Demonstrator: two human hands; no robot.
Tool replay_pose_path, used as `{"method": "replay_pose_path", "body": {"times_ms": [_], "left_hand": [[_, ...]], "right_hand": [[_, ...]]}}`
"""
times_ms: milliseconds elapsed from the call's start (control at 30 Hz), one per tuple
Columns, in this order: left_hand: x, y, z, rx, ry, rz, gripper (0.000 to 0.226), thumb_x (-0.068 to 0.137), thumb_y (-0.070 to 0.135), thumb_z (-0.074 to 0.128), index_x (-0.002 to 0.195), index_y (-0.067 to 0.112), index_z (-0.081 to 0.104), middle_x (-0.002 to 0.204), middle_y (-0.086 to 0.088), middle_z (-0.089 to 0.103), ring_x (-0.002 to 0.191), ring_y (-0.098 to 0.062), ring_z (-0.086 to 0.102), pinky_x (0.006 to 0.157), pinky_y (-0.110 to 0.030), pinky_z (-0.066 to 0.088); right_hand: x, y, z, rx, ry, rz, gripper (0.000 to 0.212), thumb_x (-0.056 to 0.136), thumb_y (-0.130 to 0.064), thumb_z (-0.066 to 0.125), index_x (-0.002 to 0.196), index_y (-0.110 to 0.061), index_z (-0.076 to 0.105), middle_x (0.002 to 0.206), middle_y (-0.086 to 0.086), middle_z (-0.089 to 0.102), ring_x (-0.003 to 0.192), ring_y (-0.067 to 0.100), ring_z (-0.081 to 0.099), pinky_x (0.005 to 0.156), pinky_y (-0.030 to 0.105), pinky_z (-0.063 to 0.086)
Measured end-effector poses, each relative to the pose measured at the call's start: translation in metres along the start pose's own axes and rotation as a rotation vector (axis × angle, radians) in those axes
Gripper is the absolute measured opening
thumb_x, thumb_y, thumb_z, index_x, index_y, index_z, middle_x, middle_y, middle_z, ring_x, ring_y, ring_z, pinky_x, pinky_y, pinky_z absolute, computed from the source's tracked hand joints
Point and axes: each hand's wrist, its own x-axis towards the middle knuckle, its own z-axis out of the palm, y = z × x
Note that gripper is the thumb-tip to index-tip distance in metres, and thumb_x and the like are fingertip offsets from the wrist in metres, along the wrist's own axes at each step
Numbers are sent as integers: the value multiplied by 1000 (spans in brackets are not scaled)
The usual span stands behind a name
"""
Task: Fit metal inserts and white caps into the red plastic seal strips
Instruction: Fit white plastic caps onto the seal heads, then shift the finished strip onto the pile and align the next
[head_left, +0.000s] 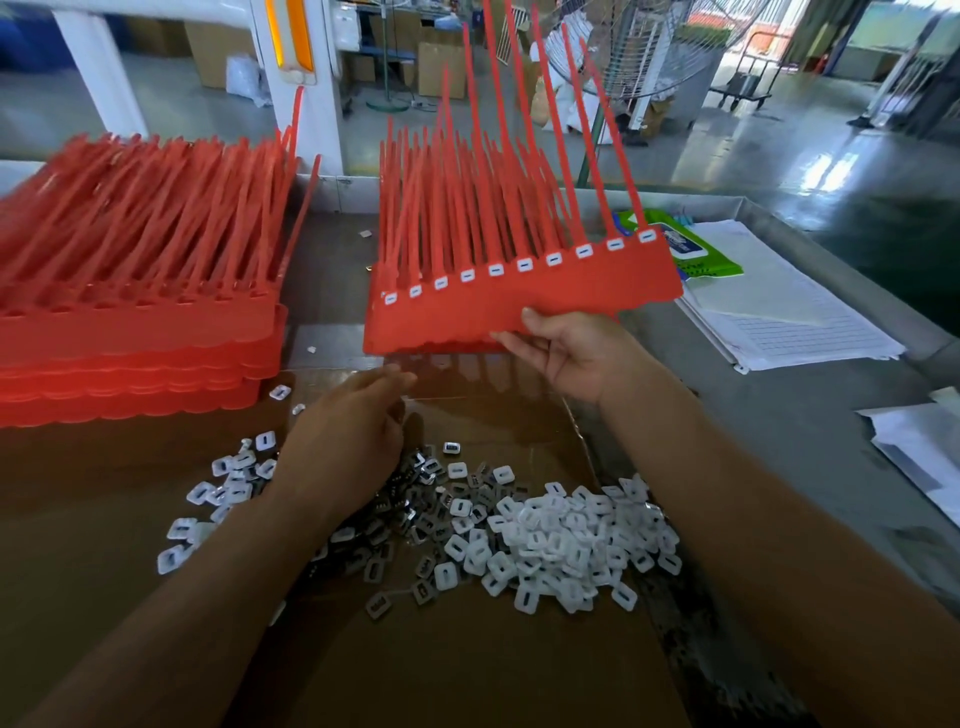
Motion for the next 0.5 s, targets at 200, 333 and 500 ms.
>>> {"method": "replay_pose_path", "body": {"times_ms": [200,333,500], "left_hand": [[0,-1,1,17,-4,35,40,83,8,51,122,14,56,130,-7,53,117,-23,49,95,-31,37],[0,-2,1,19,-4,45,38,86,12,50,123,14,54,129,-7,54,117,-22,49,96,-30,36],[1,-5,2,0,-2,55,34,86,10,49,118,13,59,122,-7,59,109,-21,54,91,-31,40]], "right_hand": [[20,12,15,11,150,46,10,91,6,45,90,0,53,103,14,61,115,38,53,71,25,51],[28,16,15,39,206,78,5,92,1,48,89,-1,51,112,18,58,109,35,58,66,25,52],[16,7,9,-287,152,235,41,94,-37,47,79,0,56,62,13,66,43,13,62,33,16,44]]}}
